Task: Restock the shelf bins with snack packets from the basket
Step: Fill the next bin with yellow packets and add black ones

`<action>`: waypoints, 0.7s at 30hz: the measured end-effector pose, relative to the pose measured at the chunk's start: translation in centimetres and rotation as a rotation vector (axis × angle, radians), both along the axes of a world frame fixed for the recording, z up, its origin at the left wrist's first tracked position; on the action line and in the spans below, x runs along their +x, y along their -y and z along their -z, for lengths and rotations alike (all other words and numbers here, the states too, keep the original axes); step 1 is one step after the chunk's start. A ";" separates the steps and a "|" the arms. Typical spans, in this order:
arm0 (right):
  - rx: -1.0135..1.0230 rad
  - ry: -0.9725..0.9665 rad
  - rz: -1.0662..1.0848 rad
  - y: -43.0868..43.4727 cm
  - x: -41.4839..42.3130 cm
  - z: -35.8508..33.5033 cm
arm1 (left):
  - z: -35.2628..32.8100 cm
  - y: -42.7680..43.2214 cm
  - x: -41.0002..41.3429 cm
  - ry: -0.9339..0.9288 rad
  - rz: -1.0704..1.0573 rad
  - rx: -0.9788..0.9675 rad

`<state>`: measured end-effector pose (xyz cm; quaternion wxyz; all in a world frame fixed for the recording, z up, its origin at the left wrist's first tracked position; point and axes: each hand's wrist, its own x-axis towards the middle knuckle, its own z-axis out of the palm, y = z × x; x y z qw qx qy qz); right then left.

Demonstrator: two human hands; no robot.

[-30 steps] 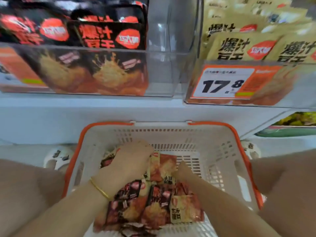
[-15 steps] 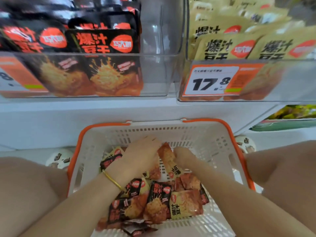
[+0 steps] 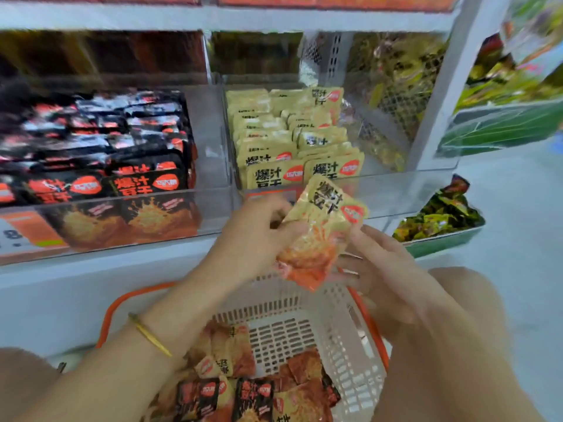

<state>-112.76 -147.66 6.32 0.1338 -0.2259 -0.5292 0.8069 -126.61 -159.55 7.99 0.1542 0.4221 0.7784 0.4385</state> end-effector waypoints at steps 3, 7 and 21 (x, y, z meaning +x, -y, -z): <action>0.100 -0.094 0.064 -0.6 -0.7 -3.1 | -3.6 -3.1 0.8 0.003 -0.038 0.157; 0.445 -0.083 0.389 -7.5 -2.8 -8.1 | -6.9 -6.8 -1.1 -0.270 -0.127 0.253; 1.088 0.687 0.186 -23.9 -22.3 -1.8 | -5.1 -13.6 -9.3 -0.614 0.087 -0.713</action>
